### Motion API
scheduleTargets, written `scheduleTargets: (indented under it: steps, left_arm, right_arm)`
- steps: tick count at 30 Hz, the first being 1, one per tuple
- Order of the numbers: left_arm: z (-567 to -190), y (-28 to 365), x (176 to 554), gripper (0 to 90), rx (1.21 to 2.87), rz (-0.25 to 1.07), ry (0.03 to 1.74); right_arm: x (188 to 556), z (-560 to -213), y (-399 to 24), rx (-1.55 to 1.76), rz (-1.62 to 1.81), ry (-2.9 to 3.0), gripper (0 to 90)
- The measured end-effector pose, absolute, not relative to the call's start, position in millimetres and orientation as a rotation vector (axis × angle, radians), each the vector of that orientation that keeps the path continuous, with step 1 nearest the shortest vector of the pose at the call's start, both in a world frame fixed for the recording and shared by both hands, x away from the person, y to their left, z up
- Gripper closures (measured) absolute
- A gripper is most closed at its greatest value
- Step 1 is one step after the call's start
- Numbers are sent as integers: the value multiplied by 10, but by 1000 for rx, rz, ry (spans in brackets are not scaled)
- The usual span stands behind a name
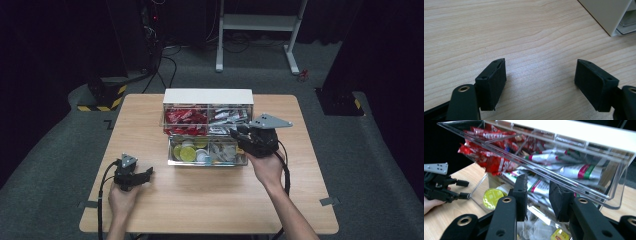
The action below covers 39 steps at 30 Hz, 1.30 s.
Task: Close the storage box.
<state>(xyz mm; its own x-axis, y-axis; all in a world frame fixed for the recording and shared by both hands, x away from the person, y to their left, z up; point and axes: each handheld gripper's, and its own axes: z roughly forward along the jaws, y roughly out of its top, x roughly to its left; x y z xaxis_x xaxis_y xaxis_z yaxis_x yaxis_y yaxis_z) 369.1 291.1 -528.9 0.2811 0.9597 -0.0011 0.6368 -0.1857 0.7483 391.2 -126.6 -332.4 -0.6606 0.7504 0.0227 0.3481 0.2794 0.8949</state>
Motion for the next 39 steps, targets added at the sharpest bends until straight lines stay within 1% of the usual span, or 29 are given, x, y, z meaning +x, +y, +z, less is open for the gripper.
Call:
scheduleTargets:
  steps: [8,17,23,24,28,33,35,36,39]
  left_arm:
    - [-5287,2908,3686,273,1915,641,1422]
    - [-5286,2905,3686,267,1914,635,1426]
    - [-5289,2883,3693,223,1924,624,1418]
    - [-5289,2879,3695,198,1928,622,1416]
    - [-5288,2869,3689,174,1935,618,1421]
    - [-5265,2864,3683,194,1943,601,1426]
    - [-5259,2874,3682,230,1932,588,1428]
    - [-5254,2878,3680,230,1928,588,1428]
    - [-5230,2838,3653,250,1960,624,1391]
  right_arm:
    - [3984,-3212,-1226,995,1354,2138,657]
    - [4012,-3101,-1200,994,1346,2128,641]
    - [4045,-3036,-1208,1000,1347,2115,625]
    - [4063,-3023,-1205,1002,1340,2120,618]
    - [4093,-3004,-1203,1010,1340,2126,611]
    - [4102,-2978,-1198,1010,1335,2126,601]
    - [4105,-2957,-1198,1012,1336,2121,596]
    - [4105,-2957,-1198,1012,1336,2121,596]
    - [4116,-2943,-1205,1010,1338,2117,592]
